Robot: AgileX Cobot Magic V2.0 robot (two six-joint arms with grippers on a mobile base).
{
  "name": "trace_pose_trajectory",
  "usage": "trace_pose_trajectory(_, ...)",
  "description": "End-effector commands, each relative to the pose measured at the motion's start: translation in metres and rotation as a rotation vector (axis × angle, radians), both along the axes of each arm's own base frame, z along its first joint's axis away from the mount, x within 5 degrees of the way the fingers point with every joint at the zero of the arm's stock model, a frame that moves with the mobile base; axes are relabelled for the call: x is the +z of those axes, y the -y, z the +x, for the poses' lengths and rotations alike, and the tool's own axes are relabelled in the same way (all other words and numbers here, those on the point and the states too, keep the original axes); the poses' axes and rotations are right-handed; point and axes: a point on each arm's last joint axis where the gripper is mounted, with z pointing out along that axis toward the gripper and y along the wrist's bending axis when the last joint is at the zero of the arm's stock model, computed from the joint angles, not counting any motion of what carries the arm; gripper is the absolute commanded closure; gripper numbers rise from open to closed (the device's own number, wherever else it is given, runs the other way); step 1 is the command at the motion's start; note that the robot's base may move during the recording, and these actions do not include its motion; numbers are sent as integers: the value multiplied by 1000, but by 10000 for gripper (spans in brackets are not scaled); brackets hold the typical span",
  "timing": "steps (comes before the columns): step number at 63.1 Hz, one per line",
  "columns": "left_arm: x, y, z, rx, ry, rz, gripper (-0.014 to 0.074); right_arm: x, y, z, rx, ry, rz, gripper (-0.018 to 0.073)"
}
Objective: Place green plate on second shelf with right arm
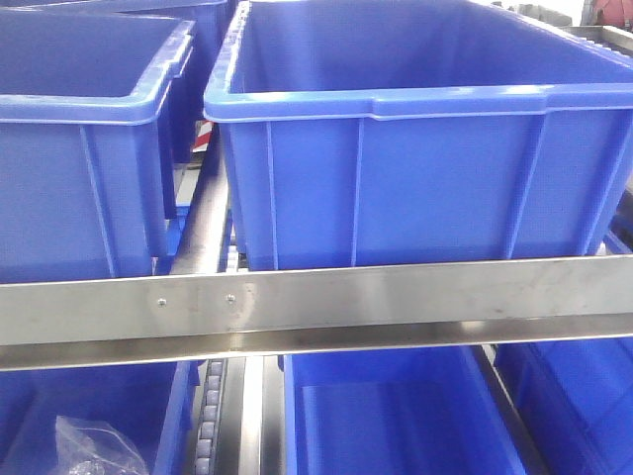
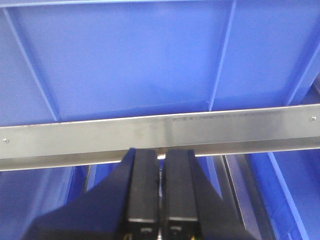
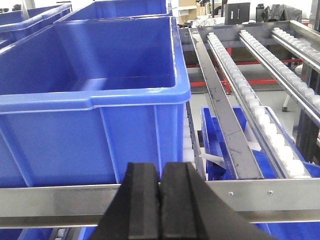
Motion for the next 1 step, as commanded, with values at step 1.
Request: trace_pose_trajectory(1, -8, 2, 1, -22, 37, -1, 472, 10, 1, -3, -6, 108, 0, 506)
